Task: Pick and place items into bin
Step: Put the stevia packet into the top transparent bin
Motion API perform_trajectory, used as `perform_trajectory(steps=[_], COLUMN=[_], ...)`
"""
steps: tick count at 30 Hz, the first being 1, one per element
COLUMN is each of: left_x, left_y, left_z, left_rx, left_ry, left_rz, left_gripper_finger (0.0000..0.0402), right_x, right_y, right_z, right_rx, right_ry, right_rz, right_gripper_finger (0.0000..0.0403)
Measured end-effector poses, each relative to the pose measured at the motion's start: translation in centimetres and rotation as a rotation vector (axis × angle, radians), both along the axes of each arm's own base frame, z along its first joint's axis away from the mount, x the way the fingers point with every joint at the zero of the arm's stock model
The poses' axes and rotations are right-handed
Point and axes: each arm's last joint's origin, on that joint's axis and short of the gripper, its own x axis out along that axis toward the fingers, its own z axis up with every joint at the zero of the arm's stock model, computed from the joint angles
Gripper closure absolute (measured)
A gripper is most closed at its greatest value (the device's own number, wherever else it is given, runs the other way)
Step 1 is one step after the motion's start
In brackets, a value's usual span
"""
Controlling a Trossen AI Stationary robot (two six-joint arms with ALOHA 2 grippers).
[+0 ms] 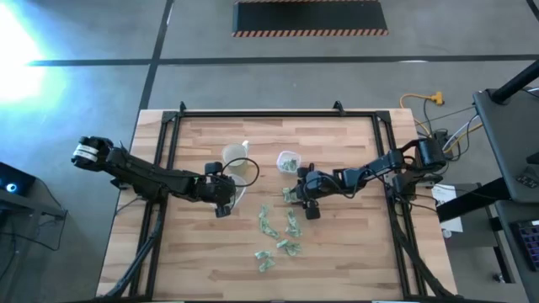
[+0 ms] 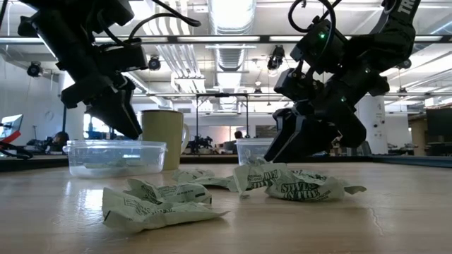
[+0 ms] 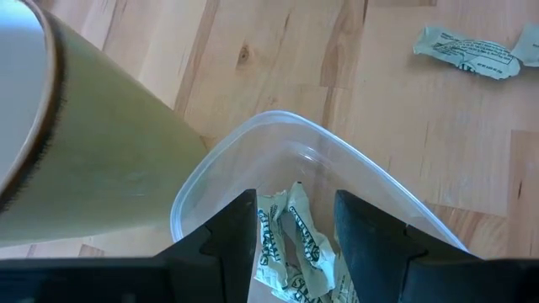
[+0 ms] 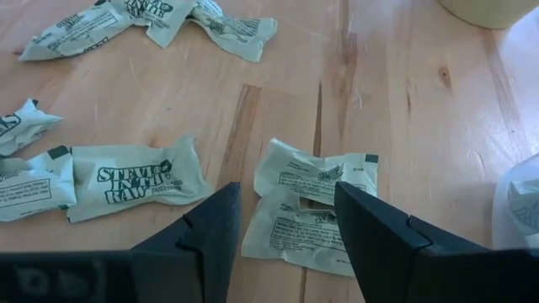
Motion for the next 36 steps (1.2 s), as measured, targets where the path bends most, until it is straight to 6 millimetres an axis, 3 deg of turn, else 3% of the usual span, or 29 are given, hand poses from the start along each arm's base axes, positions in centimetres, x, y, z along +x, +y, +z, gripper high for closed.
perform_trajectory(steps=[21,29,36], left_x=[0.0,0.0,0.0], left_y=[0.0,0.0,0.0], left_z=[0.0,0.0,0.0], left_rx=[0.000,-0.001,-0.003], left_ry=[0.000,-0.002,0.000], left_rz=[0.000,-0.001,-0.003], left_gripper_finger=[0.0258,0.0258,0.0258], right_x=[-0.1,1.3,2.0], right_y=[0.0,0.0,0.1], right_z=[0.0,-2.3,-2.0], right_rx=[0.001,-0.005,0.006], right_ry=[-0.017,0.011,0.051], right_rz=[-0.001,0.007,-0.002], right_gripper_finger=[0.0218,0.0218,0.0218])
